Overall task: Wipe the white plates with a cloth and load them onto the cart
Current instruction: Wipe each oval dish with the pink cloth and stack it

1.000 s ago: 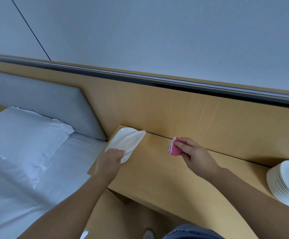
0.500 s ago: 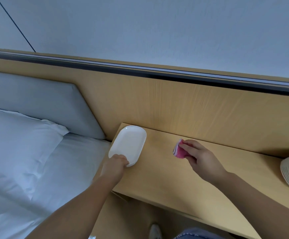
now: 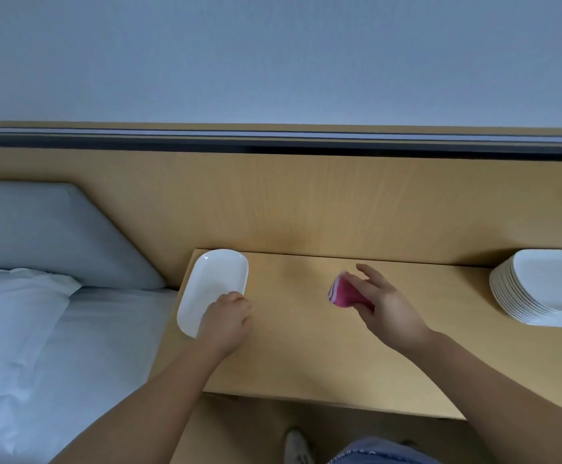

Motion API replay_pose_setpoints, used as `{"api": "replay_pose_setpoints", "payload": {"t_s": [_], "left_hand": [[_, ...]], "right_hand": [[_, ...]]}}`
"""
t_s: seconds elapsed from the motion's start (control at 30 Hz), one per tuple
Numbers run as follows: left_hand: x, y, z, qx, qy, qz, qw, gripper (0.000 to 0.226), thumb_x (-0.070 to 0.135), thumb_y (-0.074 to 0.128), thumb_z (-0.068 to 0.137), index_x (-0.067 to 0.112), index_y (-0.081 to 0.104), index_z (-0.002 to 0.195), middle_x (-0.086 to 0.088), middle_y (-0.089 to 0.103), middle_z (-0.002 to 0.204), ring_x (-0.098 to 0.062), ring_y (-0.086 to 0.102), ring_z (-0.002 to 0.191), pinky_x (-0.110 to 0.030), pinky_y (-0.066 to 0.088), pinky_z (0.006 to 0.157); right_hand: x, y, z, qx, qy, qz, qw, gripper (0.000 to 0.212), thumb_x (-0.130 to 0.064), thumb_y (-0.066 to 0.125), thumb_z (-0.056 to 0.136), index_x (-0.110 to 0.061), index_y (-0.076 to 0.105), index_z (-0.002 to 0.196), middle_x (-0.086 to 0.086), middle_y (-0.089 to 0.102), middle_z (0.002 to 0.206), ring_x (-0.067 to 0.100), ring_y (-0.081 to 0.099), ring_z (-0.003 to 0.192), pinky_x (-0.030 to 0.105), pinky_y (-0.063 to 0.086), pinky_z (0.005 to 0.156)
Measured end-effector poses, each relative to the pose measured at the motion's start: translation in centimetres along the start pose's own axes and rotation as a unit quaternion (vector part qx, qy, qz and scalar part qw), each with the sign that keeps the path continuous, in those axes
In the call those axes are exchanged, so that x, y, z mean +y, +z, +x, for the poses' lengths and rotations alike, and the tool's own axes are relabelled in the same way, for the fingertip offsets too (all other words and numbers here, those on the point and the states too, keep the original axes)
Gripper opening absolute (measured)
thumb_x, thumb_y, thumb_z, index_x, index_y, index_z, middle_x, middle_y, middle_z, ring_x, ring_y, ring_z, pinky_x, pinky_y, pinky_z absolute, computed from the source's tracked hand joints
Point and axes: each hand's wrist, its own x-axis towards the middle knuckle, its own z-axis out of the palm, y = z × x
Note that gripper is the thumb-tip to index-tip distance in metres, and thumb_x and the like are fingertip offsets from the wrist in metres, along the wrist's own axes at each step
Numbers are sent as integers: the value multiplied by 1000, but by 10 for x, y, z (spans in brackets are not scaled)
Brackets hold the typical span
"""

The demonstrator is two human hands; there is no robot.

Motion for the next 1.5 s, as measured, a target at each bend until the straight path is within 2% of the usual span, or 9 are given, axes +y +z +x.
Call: {"api": "replay_pose_setpoints", "payload": {"t_s": [0.17,0.4,0.6,0.77,0.9,1.0,1.07,1.37,1.5], "left_hand": [[100,-6,38,8,92,-44,995,24,23,47,96,16,64,112,7,55,121,-18,56,105,-31,48,82],[253,13,70,-15,187,-62,980,27,32,50,96,23,63,119,8,60,122,-15,59,104,-25,45,82],[374,36,87,-45,217,-77,972,34,29,46,97,22,56,129,5,66,119,-18,61,107,-30,49,88],[448,58,101,-47,191,-78,977,33,36,41,99,17,50,124,0,66,110,-24,62,98,-37,51,79],[480,77,116,-38,133,-79,987,25,36,44,99,12,51,105,-3,64,89,-25,60,80,-32,41,58],[491,88,127,-37,86,-112,989,20,32,53,96,14,48,90,0,59,78,-21,55,70,-27,30,49],[494,96,133,-40,53,-146,987,19,28,59,92,14,49,85,-1,59,78,-20,56,70,-28,34,50],[501,103,141,-47,-42,-231,971,5,11,53,89,8,52,85,-9,64,87,-31,68,74,-46,57,72],[502,92,138,-39,-53,-271,960,6,12,48,91,10,48,97,-6,58,88,-31,66,80,-43,57,71]], "right_hand": [[17,-55,-32,43,27,25,998,42,20,58,73,-2,64,108,-34,57,85,-22,48,90,-3,34,75],[80,-126,-111,97,133,41,986,43,9,55,80,-23,62,107,-17,64,93,4,58,85,10,40,70],[142,-165,-175,126,249,24,960,48,-5,64,85,-18,56,130,-4,60,93,10,55,77,12,40,64],[198,-201,-206,149,320,57,934,44,-8,65,77,-19,62,119,-3,56,105,13,57,83,29,49,71],[249,-233,-205,124,350,87,924,33,-6,64,75,-17,65,106,-9,45,115,7,43,126,25,42,81],[275,-251,-190,85,372,136,914,21,-14,61,71,-28,63,86,-5,53,106,26,71,81,37,52,57],[287,-255,-182,70,366,148,916,17,-17,62,72,-31,60,81,1,54,101,27,65,53,45,54,50],[298,-272,-164,16,363,189,912,27,-23,62,60,-16,61,86,0,60,73,30,60,50,39,49,53],[303,-269,-169,32,308,141,940,22,-12,64,69,-24,63,88,-10,56,104,15,62,75,29,48,60]]}}
